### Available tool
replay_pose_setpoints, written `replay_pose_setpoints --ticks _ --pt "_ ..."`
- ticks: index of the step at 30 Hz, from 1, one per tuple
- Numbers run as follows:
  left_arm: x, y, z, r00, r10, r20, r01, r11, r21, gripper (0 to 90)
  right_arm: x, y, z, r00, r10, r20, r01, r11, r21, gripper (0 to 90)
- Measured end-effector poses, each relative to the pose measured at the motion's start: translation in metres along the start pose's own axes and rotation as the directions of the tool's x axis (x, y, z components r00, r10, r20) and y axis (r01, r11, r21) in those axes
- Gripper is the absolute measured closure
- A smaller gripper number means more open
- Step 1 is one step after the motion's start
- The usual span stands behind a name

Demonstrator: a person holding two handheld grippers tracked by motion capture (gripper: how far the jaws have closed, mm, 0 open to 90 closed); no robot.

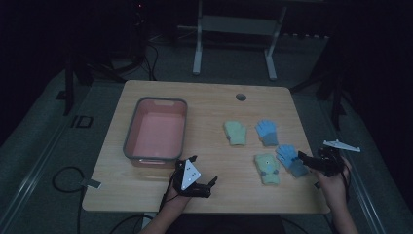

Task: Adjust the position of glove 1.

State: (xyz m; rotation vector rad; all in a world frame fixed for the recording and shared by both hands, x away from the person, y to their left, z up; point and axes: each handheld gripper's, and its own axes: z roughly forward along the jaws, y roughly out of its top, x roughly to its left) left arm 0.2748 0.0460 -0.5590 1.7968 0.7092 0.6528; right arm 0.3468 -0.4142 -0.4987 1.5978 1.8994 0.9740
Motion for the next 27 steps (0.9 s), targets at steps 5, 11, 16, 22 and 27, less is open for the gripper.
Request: replay_pose_setpoints --ticks 5,11,16,22,27 --pt "0.001 -0.001 -0.001 0.9998 -0.018 0.004 0.019 0.9997 -0.018 0.8 0.005 0.017 0.012 0.9987 -0.012 -0.05 0.012 1.0 -0.008 16.2" --pt "-0.001 0.0 -0.001 0.9998 0.009 0.016 -0.009 0.9998 -0.02 0.8 0.018 0.029 0.023 0.9956 -0.056 -0.074 0.056 0.998 -0.003 14.2" --pt "-0.001 0.0 -0.001 0.9998 0.005 0.019 -0.004 0.9999 -0.016 0.8 0.033 0.036 0.034 0.9877 -0.07 -0.14 0.072 0.997 0.009 13.8" --pt "-0.005 0.0 -0.001 0.9986 0.05 0.016 -0.049 0.9986 -0.02 0.8 0.051 0.044 0.049 0.9784 -0.133 -0.158 0.138 0.99 0.02 19.5" --pt "-0.004 0.0 -0.001 0.999 0.039 0.021 -0.039 0.9992 -0.015 0.8 0.062 0.054 0.061 0.9711 -0.154 -0.183 0.162 0.986 0.029 21.5"
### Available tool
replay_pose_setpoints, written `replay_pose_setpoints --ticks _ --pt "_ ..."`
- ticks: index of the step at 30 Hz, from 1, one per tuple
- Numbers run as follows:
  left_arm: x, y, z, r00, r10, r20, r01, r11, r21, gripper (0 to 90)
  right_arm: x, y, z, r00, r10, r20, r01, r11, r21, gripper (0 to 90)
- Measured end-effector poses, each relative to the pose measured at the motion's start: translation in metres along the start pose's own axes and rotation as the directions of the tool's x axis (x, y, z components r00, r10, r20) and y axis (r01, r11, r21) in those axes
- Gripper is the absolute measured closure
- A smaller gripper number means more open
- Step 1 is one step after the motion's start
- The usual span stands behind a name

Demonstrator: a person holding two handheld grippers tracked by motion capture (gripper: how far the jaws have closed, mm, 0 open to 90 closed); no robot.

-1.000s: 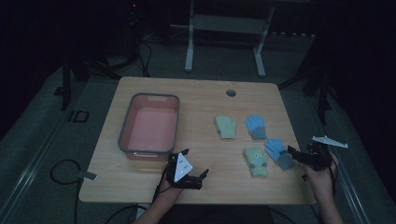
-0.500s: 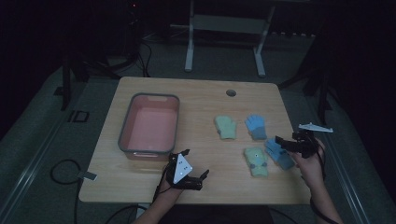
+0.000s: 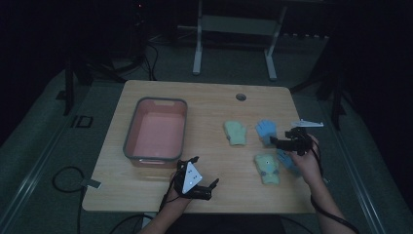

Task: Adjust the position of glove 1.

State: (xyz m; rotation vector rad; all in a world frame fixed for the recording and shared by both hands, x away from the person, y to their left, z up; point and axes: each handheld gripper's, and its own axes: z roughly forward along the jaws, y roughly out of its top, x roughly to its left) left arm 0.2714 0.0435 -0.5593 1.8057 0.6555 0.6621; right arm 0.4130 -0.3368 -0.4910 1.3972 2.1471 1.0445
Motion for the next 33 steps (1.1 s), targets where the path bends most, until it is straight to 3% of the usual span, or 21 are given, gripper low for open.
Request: replay_pose_setpoints --ticks 4,10,21,28,33 --pt "0.002 0.0 0.0 0.9997 -0.023 0.003 0.023 0.9997 -0.005 0.8 0.006 0.01 0.009 0.9996 -0.026 -0.013 0.026 1.0 0.007 23.4" --pt "0.001 0.0 0.0 0.9999 -0.011 0.002 0.011 0.9999 -0.006 0.8 0.013 0.023 0.018 0.9987 -0.044 -0.025 0.044 0.999 0.001 25.5" --pt "0.001 0.0 0.0 1.0 -0.006 0.005 0.006 1.0 -0.005 0.8 0.041 0.049 0.045 0.9903 -0.118 -0.073 0.12 0.993 0.019 30.9" --pt "0.0 0.0 0.0 1.0 -0.001 0.006 0.001 1.0 -0.007 0.8 0.055 0.058 0.059 0.9805 -0.143 -0.135 0.148 0.988 0.03 32.2" --pt "0.0 0.0 -0.001 1.0 0.002 0.007 -0.002 1.0 -0.009 0.8 0.065 0.06 0.074 0.9722 -0.161 -0.17 0.168 0.985 0.028 42.9"
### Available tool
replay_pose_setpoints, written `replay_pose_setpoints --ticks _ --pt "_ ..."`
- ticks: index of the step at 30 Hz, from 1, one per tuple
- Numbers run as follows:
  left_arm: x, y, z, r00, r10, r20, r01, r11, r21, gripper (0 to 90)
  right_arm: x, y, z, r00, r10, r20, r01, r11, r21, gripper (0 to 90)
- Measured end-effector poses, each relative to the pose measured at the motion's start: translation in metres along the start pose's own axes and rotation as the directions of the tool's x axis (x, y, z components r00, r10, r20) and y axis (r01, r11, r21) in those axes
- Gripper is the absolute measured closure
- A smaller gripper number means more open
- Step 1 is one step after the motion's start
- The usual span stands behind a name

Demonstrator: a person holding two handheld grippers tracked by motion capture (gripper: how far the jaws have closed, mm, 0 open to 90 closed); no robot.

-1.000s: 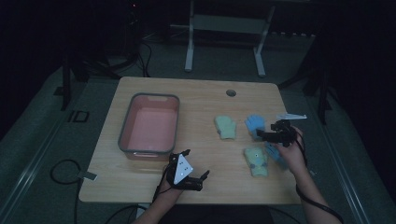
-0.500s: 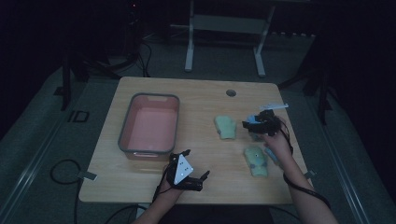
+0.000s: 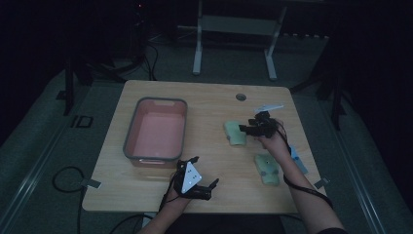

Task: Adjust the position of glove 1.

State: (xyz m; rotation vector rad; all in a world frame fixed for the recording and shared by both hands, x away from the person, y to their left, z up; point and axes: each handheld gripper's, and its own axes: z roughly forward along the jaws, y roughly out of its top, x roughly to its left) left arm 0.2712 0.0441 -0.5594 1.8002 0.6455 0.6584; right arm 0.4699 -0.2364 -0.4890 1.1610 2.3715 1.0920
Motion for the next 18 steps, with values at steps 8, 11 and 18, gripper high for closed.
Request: replay_pose_setpoints --ticks 8,11,18 --pt "0.0 0.0 0.0 1.0 -0.003 0.004 0.003 1.0 0.0 0.8 0.005 0.005 0.026 0.998 -0.063 0.011 0.062 0.996 0.057 51.1" --pt "0.0 0.0 0.0 1.0 -0.006 0.006 0.006 1.0 -0.002 0.8 0.004 0.005 0.037 0.9969 -0.078 0.011 0.077 0.994 0.072 53.7" --pt "0.001 0.0 0.0 0.9999 -0.009 0.009 0.009 1.0 -0.002 0.8 0.001 0.0 0.061 0.997 -0.078 0.001 0.077 0.989 0.123 55.5"
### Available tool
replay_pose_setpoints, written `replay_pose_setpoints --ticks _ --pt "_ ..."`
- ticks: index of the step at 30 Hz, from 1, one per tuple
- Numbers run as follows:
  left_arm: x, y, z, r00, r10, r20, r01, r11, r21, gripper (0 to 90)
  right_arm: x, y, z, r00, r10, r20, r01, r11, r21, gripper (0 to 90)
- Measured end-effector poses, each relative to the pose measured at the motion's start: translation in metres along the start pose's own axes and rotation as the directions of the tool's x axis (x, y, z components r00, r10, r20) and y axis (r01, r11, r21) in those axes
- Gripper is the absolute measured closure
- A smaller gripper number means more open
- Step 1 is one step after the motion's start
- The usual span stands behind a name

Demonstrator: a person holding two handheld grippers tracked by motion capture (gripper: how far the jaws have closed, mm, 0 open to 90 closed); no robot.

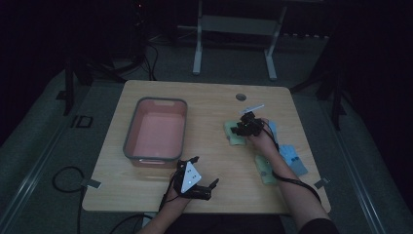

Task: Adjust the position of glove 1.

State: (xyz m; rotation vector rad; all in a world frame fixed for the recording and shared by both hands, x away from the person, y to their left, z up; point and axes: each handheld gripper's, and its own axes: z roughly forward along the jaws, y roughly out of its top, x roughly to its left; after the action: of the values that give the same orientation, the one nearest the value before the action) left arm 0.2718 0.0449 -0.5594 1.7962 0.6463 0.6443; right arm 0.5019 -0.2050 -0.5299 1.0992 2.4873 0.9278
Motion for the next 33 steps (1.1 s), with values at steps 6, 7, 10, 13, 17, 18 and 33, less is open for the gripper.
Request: replay_pose_setpoints --ticks 6,7,10,13,17,18,33 --pt "0.0 0.0 0.0 1.0 0.0 -0.001 0.0 1.0 0.001 0.8 0.002 -0.003 0.006 0.9998 -0.014 0.011 0.014 1.0 0.012 55.7" --pt "0.0 0.0 0.0 1.0 -0.001 -0.002 0.001 1.0 0.0 0.8 0.003 -0.004 0.007 0.9998 -0.013 0.017 0.013 1.0 0.009 57.1" --pt "0.0 0.0 0.0 1.0 -0.001 -0.003 0.001 1.0 0.0 0.8 0.004 -0.006 0.007 0.9995 -0.017 0.026 0.017 1.0 -0.004 61.2" --pt "0.0 0.0 0.0 1.0 -0.003 -0.003 0.003 1.0 0.0 0.8 0.004 -0.007 0.008 0.9992 -0.037 0.015 0.037 0.999 -0.009 72.4" --pt "0.001 0.0 0.0 0.9999 -0.01 -0.001 0.01 1.0 0.0 0.8 0.006 -0.006 0.008 0.9996 -0.027 0.009 0.027 1.0 0.008 81.9" --pt "0.001 0.0 0.0 0.9999 -0.01 -0.001 0.01 1.0 0.0 0.8 0.006 -0.006 0.008 0.9996 -0.027 0.009 0.027 1.0 0.008 81.9" --pt "0.001 0.0 0.0 0.9998 -0.017 -0.008 0.017 0.9998 -0.002 0.8 0.038 0.02 -0.055 0.9985 0.035 0.042 -0.032 0.996 -0.08 85.4"
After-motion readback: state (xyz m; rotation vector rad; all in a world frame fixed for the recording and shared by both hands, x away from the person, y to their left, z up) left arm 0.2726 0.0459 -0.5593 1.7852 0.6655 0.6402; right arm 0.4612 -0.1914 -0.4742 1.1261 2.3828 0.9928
